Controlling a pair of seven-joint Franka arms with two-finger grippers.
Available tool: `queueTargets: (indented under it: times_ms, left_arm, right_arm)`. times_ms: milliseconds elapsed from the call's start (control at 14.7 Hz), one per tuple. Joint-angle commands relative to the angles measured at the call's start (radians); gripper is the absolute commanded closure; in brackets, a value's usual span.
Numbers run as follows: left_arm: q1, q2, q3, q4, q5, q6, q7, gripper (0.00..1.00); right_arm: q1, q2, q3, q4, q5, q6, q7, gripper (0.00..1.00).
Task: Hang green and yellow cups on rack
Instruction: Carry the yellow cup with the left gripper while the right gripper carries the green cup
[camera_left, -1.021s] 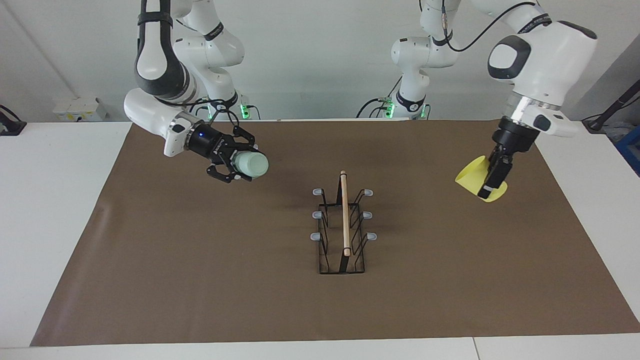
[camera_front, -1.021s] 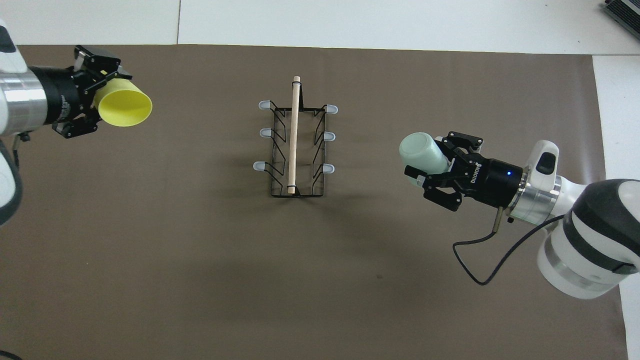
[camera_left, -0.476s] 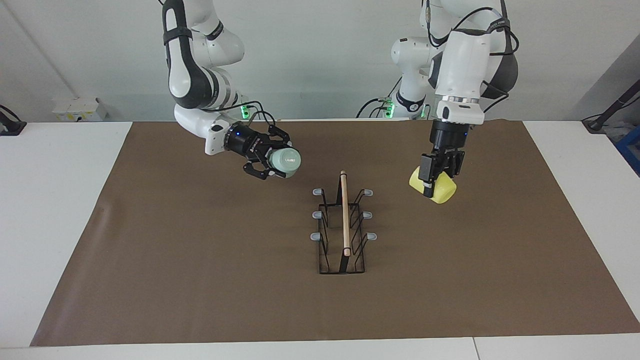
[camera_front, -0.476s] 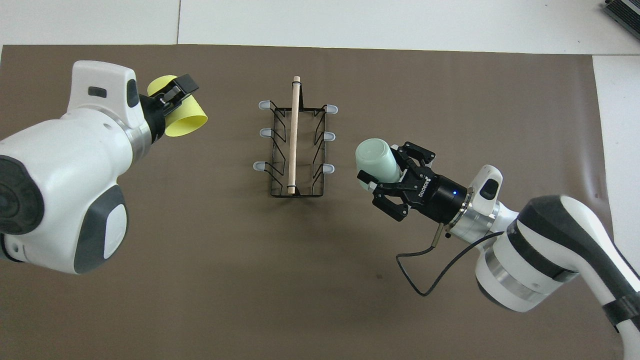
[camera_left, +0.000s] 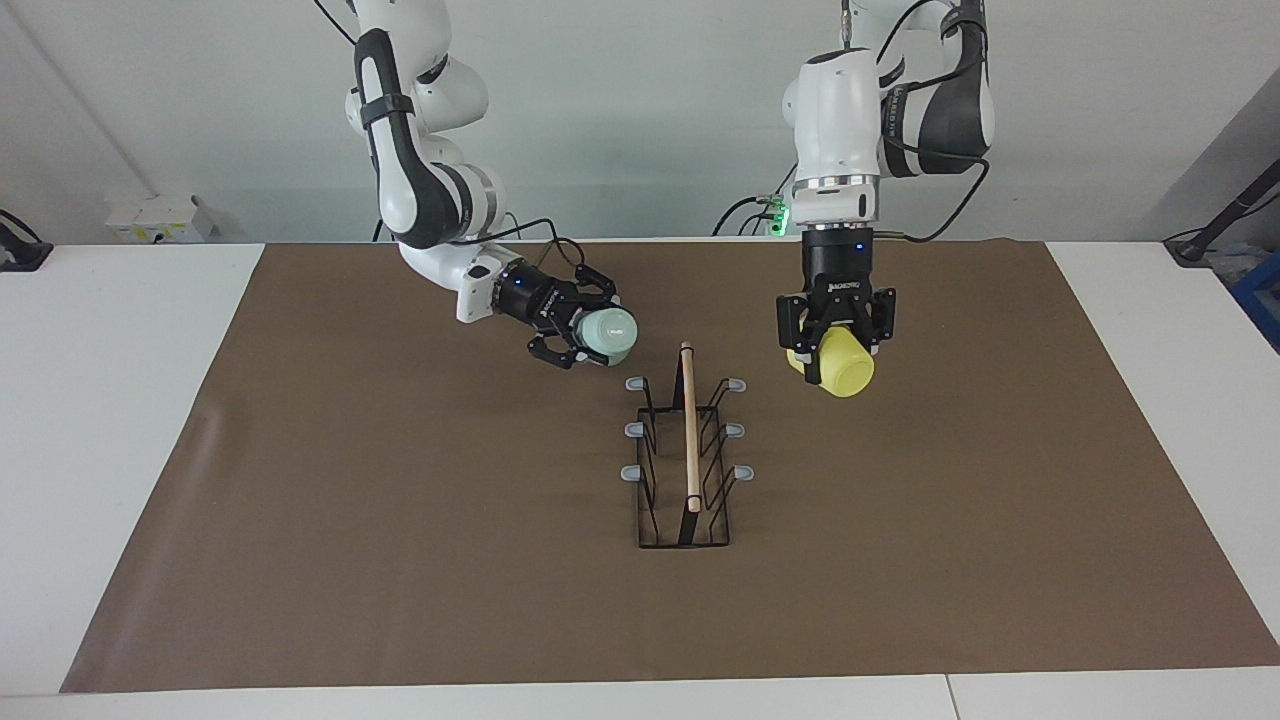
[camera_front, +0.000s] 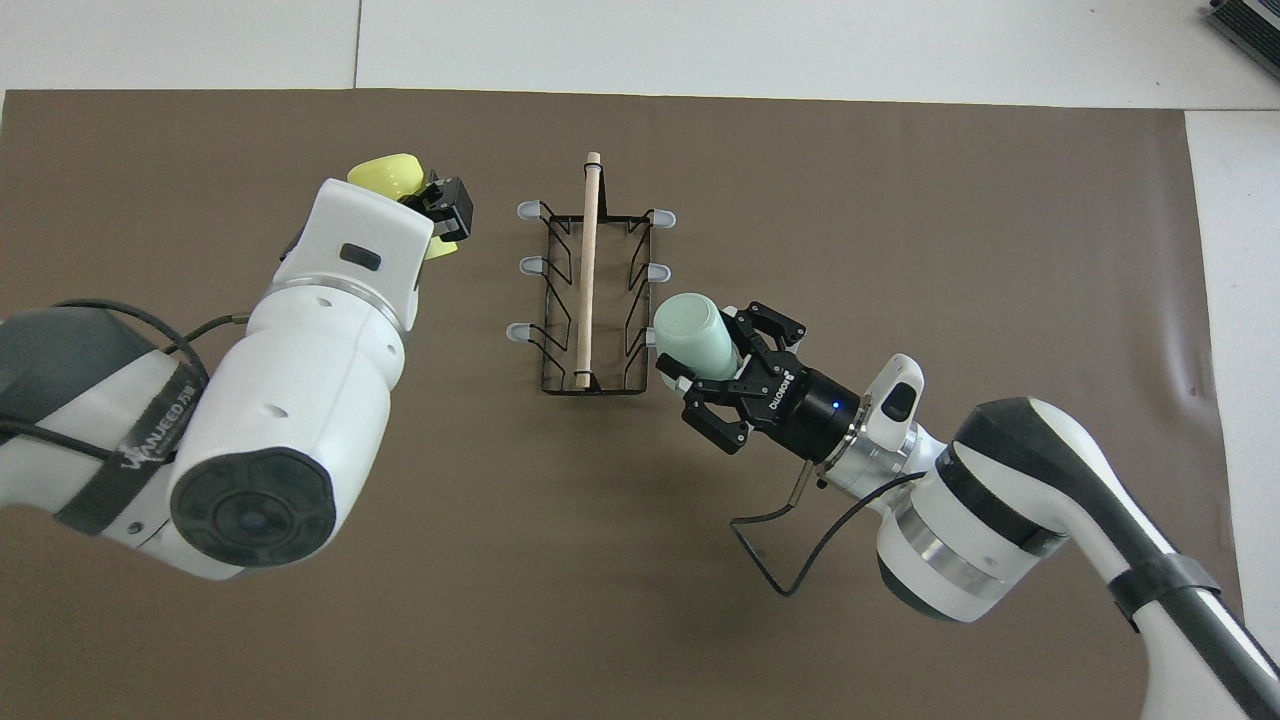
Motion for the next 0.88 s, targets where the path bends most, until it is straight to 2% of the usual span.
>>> queueTargets:
  times_ms: [0,68,204,544,817]
  left_arm:
    - [0.010,-0.034,-0.034,-0.065,0.320,0.009,-0.365,1.00]
    - [0.010,-0.034,-0.050,-0.077,0.417,-0.012,-0.476,1.00]
    - [0.010,-0.031,-0.074,-0.090,0.534,-0.060,-0.625,1.00]
    - [0.008,-0.001,-0.145,-0.122,0.689,-0.166,-0.791,1.00]
    - [0.007,-0.003,-0.166,-0.154,0.711,-0.184,-0.846,1.00]
  right_arm:
    - [0.005,0.014,-0.001,0.013,0.081,-0.051,-0.052,1.00]
    - [0.005,0.022,-0.001,0.014,0.089,-0.054,-0.076,1.00]
    - [0.004,0.042,-0.001,0.028,0.091,-0.056,-0.126,1.00]
    - [-0.004,0.079,-0.002,0.066,0.080,-0.050,-0.179,1.00]
    - [0.007,0.108,-0.001,0.086,0.091,-0.047,-0.204,1.00]
